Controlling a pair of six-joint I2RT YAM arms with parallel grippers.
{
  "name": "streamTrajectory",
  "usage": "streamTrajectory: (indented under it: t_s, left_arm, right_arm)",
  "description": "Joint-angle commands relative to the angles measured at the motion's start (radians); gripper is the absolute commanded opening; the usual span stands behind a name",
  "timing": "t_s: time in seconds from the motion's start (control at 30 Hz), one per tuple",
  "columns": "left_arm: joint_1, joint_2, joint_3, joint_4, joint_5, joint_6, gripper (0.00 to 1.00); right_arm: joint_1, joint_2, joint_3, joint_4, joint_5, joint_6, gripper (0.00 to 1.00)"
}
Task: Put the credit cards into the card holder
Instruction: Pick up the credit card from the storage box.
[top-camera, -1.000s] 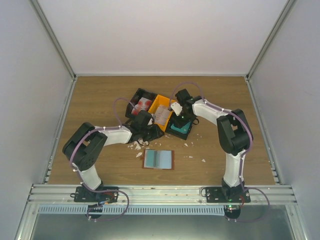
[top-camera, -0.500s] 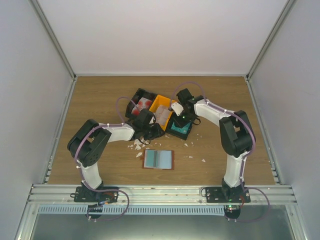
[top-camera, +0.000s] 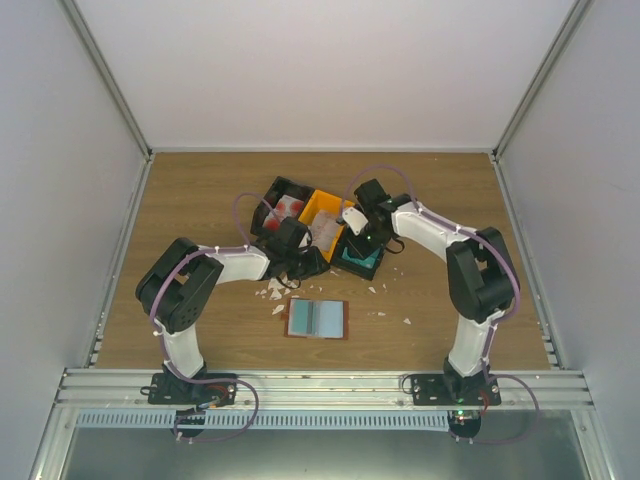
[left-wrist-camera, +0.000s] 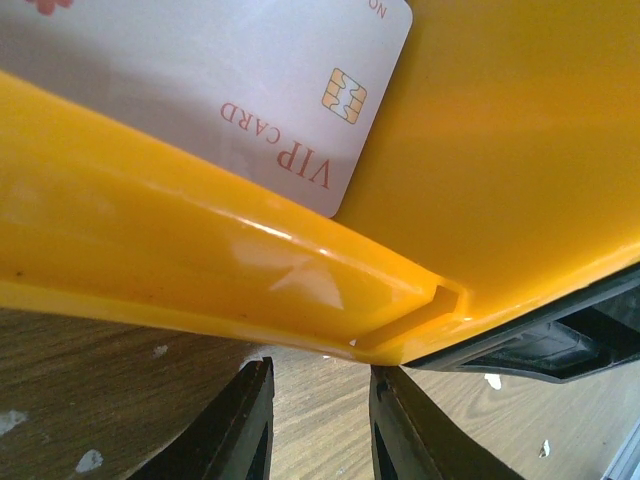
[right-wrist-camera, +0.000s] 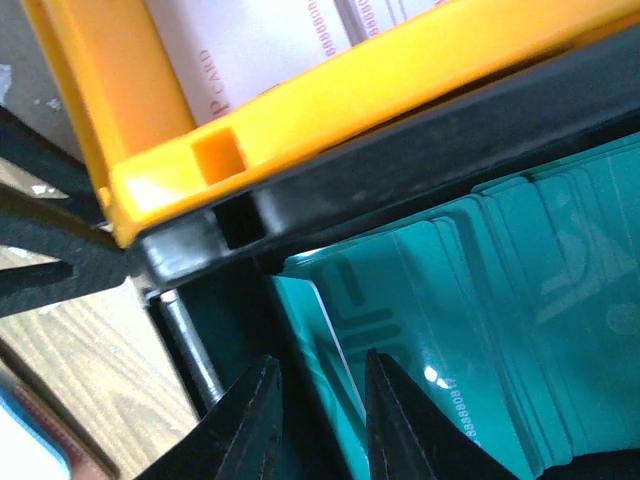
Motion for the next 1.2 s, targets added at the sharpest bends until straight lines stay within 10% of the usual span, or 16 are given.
streamTrajectory:
  t_s: [0.0,1.17]
  left_arm:
    - [0.008,0.016,0.033,0.046,0.0,0.015,0.3]
    - [0.013,0.005,0.031,0.041,0.007,0.027,0.3]
  right_arm:
    - [0.022,-0.037,-0.027,-0.047,-0.033,0.003,0.26]
    - [0.04,-0.077,-0.047,0.002,0.012,0.023,0.46]
